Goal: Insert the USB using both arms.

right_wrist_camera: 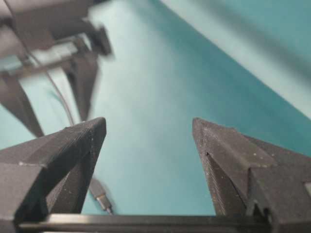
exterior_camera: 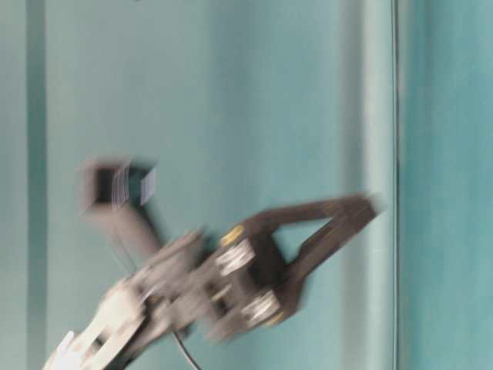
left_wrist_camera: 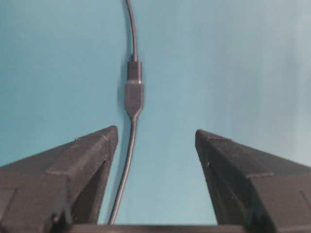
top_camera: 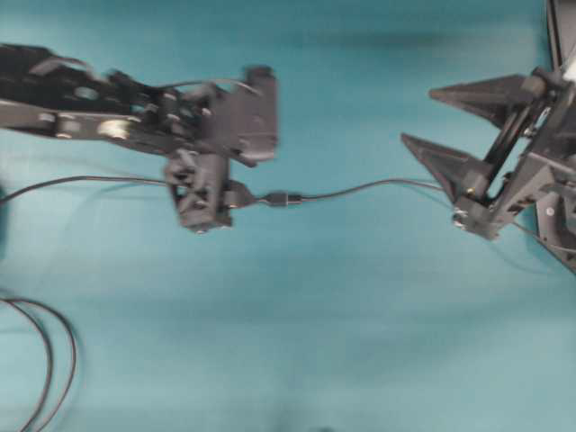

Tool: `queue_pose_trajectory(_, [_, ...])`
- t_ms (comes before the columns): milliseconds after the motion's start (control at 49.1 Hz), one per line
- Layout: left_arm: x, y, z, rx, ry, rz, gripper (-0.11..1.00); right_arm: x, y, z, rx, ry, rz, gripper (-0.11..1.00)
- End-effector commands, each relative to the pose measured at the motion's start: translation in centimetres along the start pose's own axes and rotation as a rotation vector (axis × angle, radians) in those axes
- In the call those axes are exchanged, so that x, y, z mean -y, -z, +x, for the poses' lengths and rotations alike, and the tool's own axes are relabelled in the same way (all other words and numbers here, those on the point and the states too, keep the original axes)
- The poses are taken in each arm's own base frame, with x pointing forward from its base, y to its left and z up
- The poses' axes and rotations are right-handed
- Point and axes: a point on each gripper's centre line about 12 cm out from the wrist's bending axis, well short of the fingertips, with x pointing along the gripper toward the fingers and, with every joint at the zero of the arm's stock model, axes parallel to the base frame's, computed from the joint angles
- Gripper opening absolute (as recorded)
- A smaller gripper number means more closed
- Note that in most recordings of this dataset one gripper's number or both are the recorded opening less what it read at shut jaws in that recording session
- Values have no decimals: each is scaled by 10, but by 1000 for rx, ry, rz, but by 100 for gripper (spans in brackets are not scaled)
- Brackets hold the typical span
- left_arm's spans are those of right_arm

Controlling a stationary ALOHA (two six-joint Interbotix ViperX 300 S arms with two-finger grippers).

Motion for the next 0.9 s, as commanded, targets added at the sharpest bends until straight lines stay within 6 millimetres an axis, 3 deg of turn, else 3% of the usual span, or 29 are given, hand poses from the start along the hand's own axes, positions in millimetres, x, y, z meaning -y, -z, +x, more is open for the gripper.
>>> queue_pose_trajectory(0, [3,-8,-38,158,-20,-2,75,7,-7,-8,24,-28,38,79])
queue_pose_trajectory(143, [3,-1,-71,359,-58,18,74,18,-7,-13,42,-72,41,79])
queue_pose_trajectory(448, [0,39,-124,741,-143,21,74,46,2,19,27,-94,-37,79])
queue_pose_trajectory(733, [2,89,-137,815,-156,26,74,63,42,35,-38,-227,-93,79])
queue_pose_trajectory(876, [0,107,-148,934,-179,22,74,66,45,37,-32,-245,-166,79])
